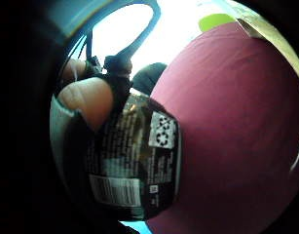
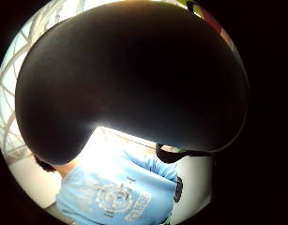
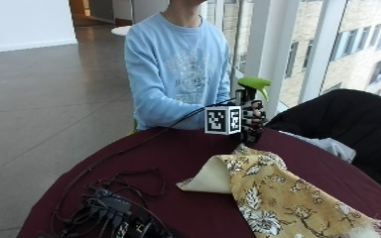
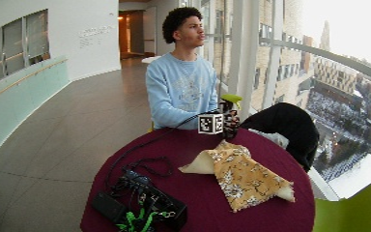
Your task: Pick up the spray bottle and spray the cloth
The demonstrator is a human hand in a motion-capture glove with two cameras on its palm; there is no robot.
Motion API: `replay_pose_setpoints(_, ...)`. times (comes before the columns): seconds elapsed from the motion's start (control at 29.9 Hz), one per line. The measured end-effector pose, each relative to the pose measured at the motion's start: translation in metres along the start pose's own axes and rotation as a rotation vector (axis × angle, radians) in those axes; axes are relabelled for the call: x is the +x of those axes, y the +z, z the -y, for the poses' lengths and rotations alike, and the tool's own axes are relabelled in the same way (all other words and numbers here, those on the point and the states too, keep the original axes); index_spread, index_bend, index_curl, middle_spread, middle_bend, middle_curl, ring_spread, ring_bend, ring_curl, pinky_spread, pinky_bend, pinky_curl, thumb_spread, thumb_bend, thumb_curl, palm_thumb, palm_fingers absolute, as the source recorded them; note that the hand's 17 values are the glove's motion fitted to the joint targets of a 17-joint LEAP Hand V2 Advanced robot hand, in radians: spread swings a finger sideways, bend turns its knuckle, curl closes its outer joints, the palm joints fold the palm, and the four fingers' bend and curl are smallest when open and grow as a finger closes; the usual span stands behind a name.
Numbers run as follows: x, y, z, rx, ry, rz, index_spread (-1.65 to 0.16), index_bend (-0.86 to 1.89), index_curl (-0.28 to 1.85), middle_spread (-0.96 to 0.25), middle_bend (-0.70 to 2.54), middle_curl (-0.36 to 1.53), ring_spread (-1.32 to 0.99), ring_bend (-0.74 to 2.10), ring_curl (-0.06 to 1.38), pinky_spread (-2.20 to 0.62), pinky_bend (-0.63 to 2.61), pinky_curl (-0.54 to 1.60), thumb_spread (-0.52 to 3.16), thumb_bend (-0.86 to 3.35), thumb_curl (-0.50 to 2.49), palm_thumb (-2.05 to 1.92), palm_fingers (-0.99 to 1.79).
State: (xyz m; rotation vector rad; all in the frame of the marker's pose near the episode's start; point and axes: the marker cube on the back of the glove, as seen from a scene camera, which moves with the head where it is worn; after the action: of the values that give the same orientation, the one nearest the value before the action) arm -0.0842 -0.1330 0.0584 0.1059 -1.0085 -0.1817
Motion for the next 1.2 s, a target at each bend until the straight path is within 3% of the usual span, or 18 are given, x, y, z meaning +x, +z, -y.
replay_pose_setpoints(0.33,0.002,-0.001,-0.005,-0.025,0.013,-0.026,-0.23,0.12,0.44,-0.1,0.33,0.49,-0.05,0.33,0.39,0.25,0.15,0.21,1.05,-0.03,0.52,0.82,0.97)
replay_pose_setpoints(0.53,-0.005,-0.019,-0.018,0.006,-0.008,-0.094,-0.27,0.05,0.39,-0.09,0.29,0.48,-0.05,0.28,0.39,0.26,0.25,0.26,1.06,-0.04,0.47,0.76,0.76)
replay_pose_setpoints(1.2,-0.037,-0.135,-0.132,0.041,0.018,-0.621,-0.32,0.11,0.28,-0.08,0.3,0.45,-0.02,0.31,0.37,0.26,0.24,0.3,1.03,-0.03,0.37,0.64,0.72)
